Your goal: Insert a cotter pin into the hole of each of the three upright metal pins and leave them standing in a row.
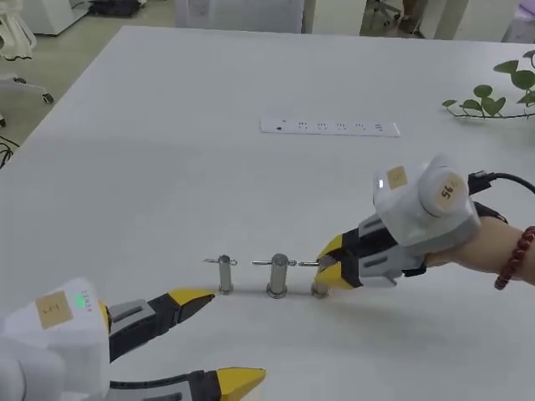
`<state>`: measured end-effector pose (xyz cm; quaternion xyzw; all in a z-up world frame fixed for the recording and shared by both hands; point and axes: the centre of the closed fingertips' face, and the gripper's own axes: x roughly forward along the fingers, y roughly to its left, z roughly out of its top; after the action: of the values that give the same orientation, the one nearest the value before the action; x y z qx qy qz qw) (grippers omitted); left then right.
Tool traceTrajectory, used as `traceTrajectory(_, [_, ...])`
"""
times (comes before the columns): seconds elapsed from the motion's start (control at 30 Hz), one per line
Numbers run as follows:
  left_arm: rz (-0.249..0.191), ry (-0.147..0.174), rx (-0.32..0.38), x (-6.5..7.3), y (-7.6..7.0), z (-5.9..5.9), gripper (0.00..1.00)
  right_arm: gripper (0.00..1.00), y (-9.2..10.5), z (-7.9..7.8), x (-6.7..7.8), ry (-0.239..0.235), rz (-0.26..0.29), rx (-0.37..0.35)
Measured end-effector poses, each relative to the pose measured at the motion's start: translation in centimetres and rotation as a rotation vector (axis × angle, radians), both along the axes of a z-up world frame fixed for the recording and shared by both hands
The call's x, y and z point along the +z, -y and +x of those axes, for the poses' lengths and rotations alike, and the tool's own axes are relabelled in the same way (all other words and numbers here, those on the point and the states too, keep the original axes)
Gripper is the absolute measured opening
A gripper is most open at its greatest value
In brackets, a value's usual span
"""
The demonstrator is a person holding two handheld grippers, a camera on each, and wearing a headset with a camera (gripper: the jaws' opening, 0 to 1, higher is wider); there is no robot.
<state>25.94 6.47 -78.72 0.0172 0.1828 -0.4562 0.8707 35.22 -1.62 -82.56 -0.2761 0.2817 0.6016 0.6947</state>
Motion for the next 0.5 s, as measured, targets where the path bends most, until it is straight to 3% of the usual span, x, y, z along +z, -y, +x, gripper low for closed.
traceTrajectory(0.5, [0.006, 0.004, 0.001, 0.05, -0.12, 0.02, 0.58, 0.14, 0.46, 0.23, -0.08, 0.005, -0.015, 0.004])
